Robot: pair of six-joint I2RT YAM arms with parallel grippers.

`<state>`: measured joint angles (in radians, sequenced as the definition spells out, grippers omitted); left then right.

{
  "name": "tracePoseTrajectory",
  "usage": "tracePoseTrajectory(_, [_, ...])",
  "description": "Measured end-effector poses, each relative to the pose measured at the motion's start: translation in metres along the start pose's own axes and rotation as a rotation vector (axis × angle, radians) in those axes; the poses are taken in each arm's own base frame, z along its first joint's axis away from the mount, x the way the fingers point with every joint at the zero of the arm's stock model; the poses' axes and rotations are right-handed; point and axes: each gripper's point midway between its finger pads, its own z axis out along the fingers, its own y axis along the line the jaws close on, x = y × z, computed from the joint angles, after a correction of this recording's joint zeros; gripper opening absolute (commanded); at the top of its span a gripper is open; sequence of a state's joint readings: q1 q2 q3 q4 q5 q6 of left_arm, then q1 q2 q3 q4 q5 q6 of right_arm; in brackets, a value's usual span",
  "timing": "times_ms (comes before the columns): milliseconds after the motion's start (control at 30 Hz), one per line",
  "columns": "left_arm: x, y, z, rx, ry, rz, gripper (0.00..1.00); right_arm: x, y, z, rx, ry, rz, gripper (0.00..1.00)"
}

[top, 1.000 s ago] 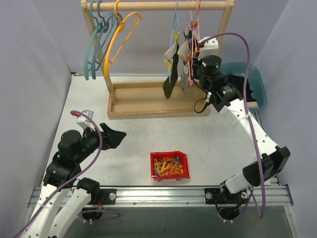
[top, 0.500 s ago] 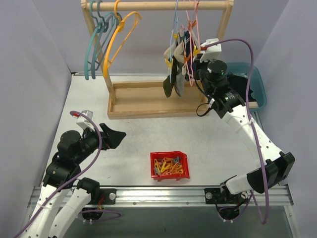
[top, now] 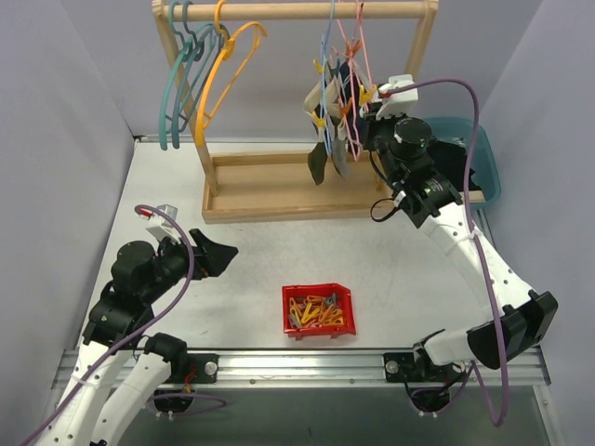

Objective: Remove the underwear clipped to the hanger

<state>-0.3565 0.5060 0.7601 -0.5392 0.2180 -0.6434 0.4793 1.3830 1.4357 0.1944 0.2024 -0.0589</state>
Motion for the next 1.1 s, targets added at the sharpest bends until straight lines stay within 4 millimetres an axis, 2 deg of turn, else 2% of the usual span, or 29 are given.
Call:
tracePoseTrajectory(300, [-0.001, -0.001, 0.001, 0.005, -0.002, 0.000, 0.94, -0.006, -0.022, -0.008, 0.119, -0.008, 0.011, 0.00])
tracePoseTrajectory(500, [0.001, -0.001, 0.007, 0.007, 0.020, -0.007, 0.94, -0.010, -0.053, -0.030, 0.234, -0.023, 0.065, 0.00])
tracePoseTrajectory(633, [0.002, -0.001, 0.009, 0.008, 0.028, -0.011, 0.94, -0.018, -0.063, -0.044, 0.215, -0.055, 0.106, 0.00])
tracePoseTrajectory(933, [0.002, -0.001, 0.011, 0.009, 0.029, -0.012, 0.94, -0.025, -0.036, -0.075, 0.004, -0.081, 0.154, 0.00])
tracePoseTrajectory(1100, [0.002, 0.000, 0.015, 0.005, 0.040, -0.013, 0.94, -0.013, -0.035, -0.112, -0.036, -0.058, 0.204, 0.00])
